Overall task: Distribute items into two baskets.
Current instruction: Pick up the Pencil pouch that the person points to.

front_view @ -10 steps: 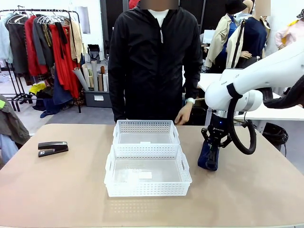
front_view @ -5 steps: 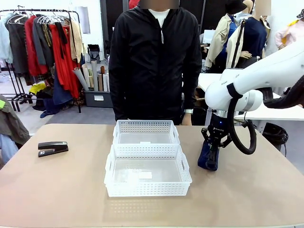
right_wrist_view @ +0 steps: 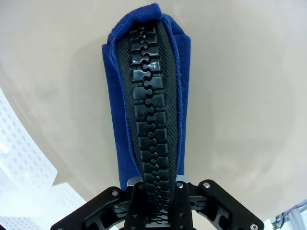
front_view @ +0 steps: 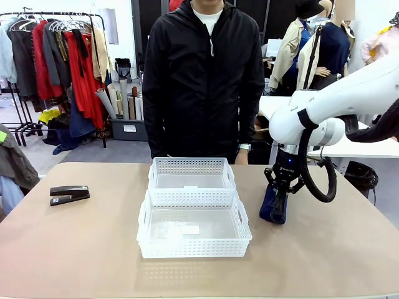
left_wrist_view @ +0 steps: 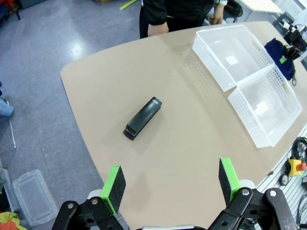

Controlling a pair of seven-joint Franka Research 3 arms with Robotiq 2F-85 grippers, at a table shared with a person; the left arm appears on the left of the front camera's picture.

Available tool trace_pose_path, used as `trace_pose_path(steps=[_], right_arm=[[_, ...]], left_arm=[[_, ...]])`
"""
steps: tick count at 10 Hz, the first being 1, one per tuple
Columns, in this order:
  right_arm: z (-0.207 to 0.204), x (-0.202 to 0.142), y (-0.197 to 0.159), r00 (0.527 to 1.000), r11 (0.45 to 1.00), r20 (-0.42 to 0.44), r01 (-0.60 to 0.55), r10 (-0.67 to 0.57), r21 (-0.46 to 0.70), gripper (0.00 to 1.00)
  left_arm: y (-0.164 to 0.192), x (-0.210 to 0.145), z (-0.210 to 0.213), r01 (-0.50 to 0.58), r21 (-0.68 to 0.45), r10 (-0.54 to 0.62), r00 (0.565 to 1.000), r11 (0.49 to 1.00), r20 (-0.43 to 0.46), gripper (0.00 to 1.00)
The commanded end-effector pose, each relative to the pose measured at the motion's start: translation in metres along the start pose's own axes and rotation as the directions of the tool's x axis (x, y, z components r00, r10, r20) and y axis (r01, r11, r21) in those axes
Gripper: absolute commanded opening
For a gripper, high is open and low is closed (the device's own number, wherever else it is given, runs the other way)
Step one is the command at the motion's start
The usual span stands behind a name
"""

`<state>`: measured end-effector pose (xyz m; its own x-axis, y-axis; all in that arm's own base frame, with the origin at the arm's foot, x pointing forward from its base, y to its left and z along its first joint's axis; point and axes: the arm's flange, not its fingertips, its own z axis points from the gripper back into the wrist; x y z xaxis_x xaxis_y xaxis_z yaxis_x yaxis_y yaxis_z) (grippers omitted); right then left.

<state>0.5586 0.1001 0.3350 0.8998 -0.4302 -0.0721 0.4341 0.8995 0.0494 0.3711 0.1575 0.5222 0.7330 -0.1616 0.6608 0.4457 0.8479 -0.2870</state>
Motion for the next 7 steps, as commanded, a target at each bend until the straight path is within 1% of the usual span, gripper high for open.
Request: trace_pose_path(steps=[1,2,3,5,6,7], right_arm=[[0.028,0.006,-0.009,0.98,0.98,-0.042,-0.197,0.196,-0.026,0.0],[0.043,0.009,-0.013,0.949,0.951,-0.061,-0.31,0.309,-0.008,0.0],[0.059,0.011,-0.018,0.915,0.917,-0.069,-0.399,0.397,-0.008,0.0],[0.091,0.011,-0.025,0.836,0.838,-0.086,-0.546,0.543,-0.019,0.0],[0.106,0.009,-0.028,0.783,0.786,-0.116,-0.618,0.611,-0.034,0.0],[0.124,0.007,-0.031,0.734,0.731,-0.116,-0.678,0.669,-0.077,0.0]], left_arm=[[0.001,0.0,0.0,0.01,-0.014,-0.01,1.0,1.0,0.013,1.0],[0.001,0.0,0.0,0.01,-0.014,-0.01,1.0,1.0,0.013,1.0],[0.001,0.0,0.0,0.01,-0.014,-0.01,1.0,1.0,0.013,1.0],[0.001,0.0,0.0,0.01,-0.014,-0.01,1.0,1.0,0.013,1.0],[0.001,0.0,0.0,0.01,-0.014,-0.01,1.0,1.0,0.013,1.0],[0.001,0.0,0.0,0.01,-0.014,-0.01,1.0,1.0,0.013,1.0]])
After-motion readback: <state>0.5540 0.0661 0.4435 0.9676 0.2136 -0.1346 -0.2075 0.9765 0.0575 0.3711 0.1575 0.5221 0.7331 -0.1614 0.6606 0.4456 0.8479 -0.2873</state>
